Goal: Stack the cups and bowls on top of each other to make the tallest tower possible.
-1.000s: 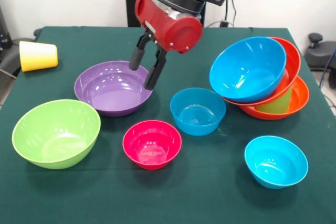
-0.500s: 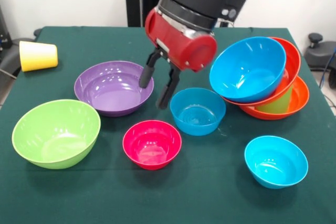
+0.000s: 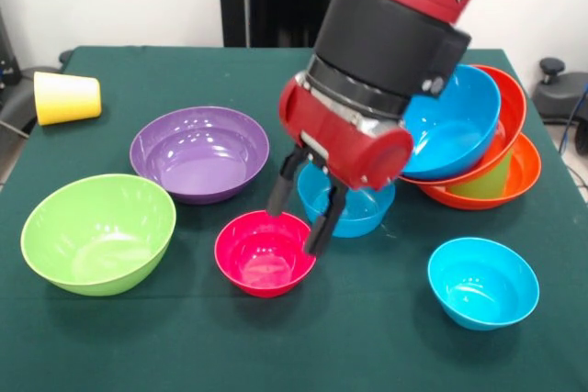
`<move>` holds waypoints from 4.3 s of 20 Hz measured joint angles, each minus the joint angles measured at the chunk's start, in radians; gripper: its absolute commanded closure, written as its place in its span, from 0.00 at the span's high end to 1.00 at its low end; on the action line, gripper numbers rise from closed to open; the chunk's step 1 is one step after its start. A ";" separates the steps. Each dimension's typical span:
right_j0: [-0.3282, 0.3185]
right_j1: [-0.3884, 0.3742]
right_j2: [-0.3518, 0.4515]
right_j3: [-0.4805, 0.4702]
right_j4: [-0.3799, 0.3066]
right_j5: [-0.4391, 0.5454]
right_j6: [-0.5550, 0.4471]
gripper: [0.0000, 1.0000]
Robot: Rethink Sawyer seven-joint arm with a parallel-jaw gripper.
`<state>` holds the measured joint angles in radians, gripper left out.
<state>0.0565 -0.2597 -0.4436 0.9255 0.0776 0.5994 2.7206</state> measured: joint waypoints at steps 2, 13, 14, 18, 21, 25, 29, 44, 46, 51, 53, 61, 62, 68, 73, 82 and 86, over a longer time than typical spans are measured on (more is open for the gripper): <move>0.000 0.026 0.001 -0.033 0.000 0.019 0.000 1.00; -0.002 0.070 0.001 -0.096 0.000 0.079 0.000 1.00; -0.002 0.070 0.001 -0.096 0.000 0.079 0.000 1.00; -0.002 0.070 0.001 -0.096 0.000 0.079 0.000 1.00; -0.002 0.070 0.001 -0.096 0.000 0.079 0.000 1.00; -0.006 0.073 0.006 -0.096 0.000 0.056 0.000 1.00; -0.011 0.081 0.013 -0.096 0.000 0.009 0.000 1.00; -0.015 0.142 0.023 -0.095 0.000 -0.078 0.000 1.00; -0.015 0.146 0.023 -0.093 0.000 -0.078 0.000 1.00; -0.015 0.146 0.023 -0.084 0.000 -0.078 0.000 1.00; -0.015 0.144 0.024 -0.075 0.000 -0.078 0.000 1.00; -0.015 0.080 0.032 0.038 0.001 -0.078 0.000 1.00; -0.015 0.070 0.032 0.053 0.000 -0.078 0.000 1.00; -0.015 0.028 0.032 0.106 0.000 -0.078 0.000 1.00; -0.015 0.018 0.032 0.110 0.000 -0.078 0.000 1.00; -0.014 0.021 0.032 0.110 0.000 -0.078 0.000 1.00; -0.014 0.029 0.032 0.110 0.000 -0.090 0.000 1.00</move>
<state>0.0422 -0.2305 -0.4118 1.0355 0.0780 0.5090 2.7206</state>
